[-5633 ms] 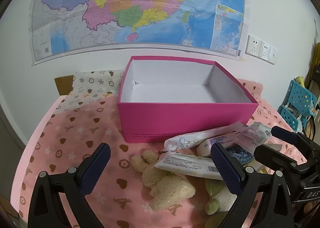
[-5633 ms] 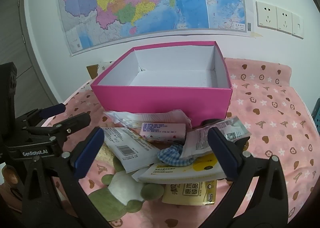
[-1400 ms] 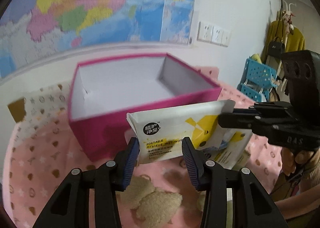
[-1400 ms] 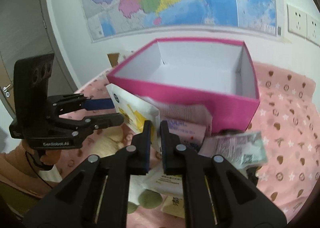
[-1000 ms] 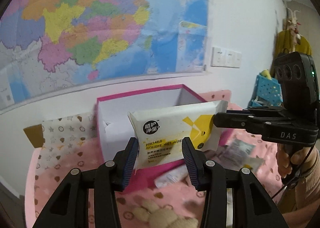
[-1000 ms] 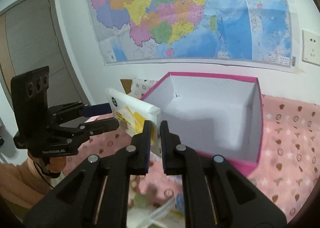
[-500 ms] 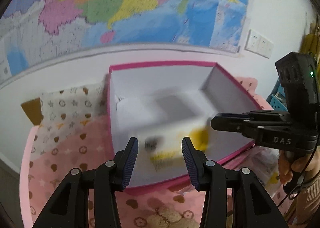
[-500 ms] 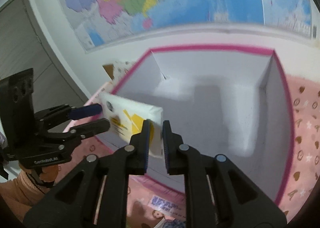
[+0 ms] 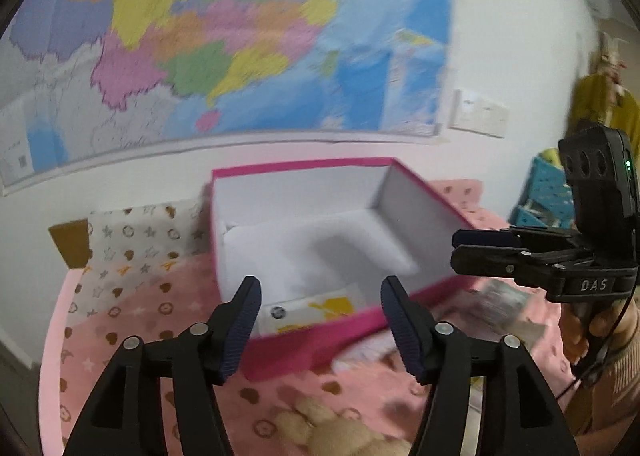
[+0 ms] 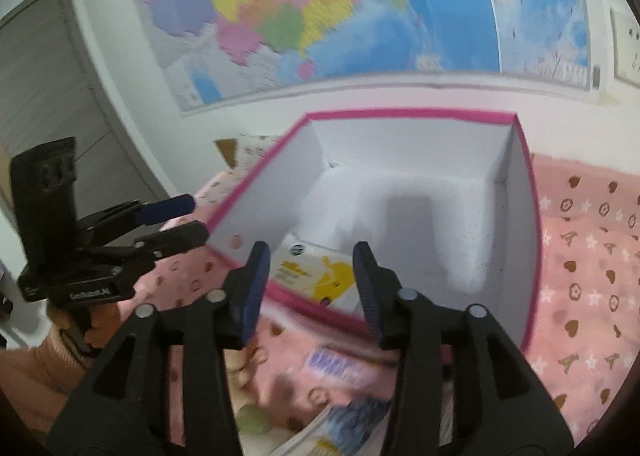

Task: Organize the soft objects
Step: 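Move the left gripper back over the green plush toy, then close the left gripper on the green plush toy's head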

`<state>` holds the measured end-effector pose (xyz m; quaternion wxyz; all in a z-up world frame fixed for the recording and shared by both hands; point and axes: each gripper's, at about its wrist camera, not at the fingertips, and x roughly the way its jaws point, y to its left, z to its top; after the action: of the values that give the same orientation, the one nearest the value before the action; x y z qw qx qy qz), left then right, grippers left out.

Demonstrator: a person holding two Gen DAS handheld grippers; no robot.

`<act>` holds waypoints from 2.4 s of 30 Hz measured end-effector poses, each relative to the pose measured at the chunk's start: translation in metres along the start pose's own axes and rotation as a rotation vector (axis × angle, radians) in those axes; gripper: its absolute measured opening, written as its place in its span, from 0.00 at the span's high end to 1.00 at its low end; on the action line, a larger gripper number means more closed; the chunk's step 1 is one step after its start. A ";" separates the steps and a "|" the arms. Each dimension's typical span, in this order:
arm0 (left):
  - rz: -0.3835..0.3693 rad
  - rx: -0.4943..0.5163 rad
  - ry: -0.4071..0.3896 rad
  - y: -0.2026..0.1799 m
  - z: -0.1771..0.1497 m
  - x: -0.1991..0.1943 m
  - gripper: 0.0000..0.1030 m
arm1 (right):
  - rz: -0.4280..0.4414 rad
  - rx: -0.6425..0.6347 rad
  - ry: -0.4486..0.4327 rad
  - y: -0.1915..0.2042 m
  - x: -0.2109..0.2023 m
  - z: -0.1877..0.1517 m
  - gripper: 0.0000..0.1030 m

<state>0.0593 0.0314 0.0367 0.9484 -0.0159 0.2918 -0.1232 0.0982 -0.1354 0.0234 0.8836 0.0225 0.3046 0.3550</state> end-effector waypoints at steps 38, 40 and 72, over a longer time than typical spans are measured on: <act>-0.308 -0.090 0.327 -0.057 -0.142 -0.026 0.42 | 0.081 0.111 0.184 0.017 -0.030 -0.156 0.65; -0.276 -0.106 0.305 -0.048 -0.140 -0.033 0.47 | 0.094 0.104 0.178 0.022 -0.033 -0.156 0.66; -0.302 -0.213 0.246 -0.022 -0.119 -0.057 0.61 | 0.097 -0.007 0.067 0.062 -0.035 -0.131 0.74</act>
<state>-0.0570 0.0288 -0.0285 0.8693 -0.1443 0.4111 -0.2333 -0.0322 -0.1350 -0.0492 0.8548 0.0224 0.3313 0.3988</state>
